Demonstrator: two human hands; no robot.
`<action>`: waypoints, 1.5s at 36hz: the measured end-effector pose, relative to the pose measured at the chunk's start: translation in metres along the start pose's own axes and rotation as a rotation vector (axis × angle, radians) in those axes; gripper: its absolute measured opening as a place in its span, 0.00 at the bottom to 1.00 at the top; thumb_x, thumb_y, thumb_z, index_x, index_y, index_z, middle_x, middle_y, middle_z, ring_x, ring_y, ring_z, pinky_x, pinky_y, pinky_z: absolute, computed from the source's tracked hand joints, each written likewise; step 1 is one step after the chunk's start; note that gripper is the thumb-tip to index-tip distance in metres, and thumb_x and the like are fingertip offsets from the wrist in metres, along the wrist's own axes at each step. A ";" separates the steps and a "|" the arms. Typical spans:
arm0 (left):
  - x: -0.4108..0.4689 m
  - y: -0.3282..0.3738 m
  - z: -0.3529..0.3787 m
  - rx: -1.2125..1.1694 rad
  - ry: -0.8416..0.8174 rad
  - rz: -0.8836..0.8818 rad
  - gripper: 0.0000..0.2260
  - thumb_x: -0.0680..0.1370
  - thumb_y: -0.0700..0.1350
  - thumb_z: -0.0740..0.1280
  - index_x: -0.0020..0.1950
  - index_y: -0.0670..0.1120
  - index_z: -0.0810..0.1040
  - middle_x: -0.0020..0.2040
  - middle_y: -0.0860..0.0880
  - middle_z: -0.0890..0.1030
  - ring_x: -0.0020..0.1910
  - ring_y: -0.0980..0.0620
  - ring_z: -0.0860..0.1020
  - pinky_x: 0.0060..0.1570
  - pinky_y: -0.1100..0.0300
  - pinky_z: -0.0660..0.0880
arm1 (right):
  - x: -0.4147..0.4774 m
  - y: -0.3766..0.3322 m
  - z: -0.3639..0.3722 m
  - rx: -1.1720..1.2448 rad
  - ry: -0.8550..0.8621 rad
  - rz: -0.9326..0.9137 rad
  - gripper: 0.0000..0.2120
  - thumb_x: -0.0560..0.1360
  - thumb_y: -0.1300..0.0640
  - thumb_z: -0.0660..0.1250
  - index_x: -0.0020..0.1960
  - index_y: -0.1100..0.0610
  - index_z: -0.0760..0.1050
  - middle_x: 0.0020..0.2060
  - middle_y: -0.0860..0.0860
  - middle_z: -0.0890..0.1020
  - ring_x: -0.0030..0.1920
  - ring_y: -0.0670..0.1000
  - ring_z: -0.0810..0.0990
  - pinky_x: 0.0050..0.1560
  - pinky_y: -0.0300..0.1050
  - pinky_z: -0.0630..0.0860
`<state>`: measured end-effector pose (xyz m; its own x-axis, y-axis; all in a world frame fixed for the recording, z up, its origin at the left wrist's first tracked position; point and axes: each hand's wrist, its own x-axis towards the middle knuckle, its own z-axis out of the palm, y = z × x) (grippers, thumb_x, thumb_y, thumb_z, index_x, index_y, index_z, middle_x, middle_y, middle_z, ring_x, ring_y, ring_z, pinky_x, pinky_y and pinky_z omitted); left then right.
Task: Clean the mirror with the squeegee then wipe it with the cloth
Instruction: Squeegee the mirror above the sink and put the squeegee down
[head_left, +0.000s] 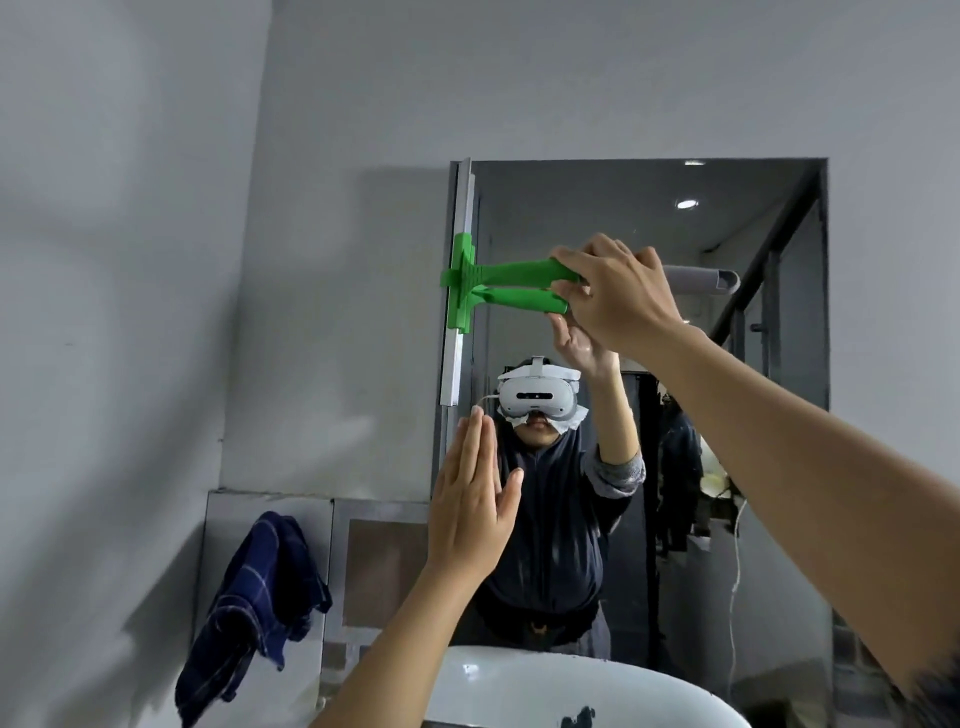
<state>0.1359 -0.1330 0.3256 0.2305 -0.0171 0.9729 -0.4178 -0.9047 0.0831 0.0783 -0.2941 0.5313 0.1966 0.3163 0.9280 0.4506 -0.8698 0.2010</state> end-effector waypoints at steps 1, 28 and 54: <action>0.000 -0.001 0.000 0.004 -0.003 0.003 0.30 0.78 0.51 0.61 0.75 0.41 0.54 0.76 0.45 0.55 0.75 0.50 0.53 0.71 0.54 0.55 | 0.002 -0.001 -0.001 -0.004 -0.003 -0.004 0.15 0.78 0.51 0.58 0.64 0.51 0.71 0.53 0.54 0.75 0.57 0.55 0.72 0.55 0.50 0.61; -0.002 -0.001 0.003 0.030 -0.029 -0.009 0.30 0.79 0.54 0.56 0.75 0.43 0.51 0.77 0.47 0.52 0.75 0.53 0.49 0.72 0.56 0.54 | -0.020 0.048 -0.032 -0.079 -0.120 0.062 0.17 0.80 0.51 0.56 0.68 0.49 0.65 0.54 0.55 0.75 0.60 0.56 0.72 0.59 0.53 0.62; 0.000 0.004 0.007 -0.005 -0.045 -0.064 0.32 0.76 0.56 0.53 0.75 0.44 0.48 0.76 0.47 0.51 0.75 0.55 0.46 0.72 0.55 0.52 | -0.094 0.128 -0.065 -0.038 -0.069 0.300 0.12 0.80 0.53 0.55 0.62 0.52 0.67 0.49 0.56 0.77 0.46 0.57 0.72 0.52 0.53 0.65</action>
<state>0.1410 -0.1394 0.3243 0.2959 0.0218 0.9550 -0.4049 -0.9026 0.1460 0.0611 -0.4598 0.4896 0.3751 0.0673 0.9245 0.3313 -0.9412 -0.0659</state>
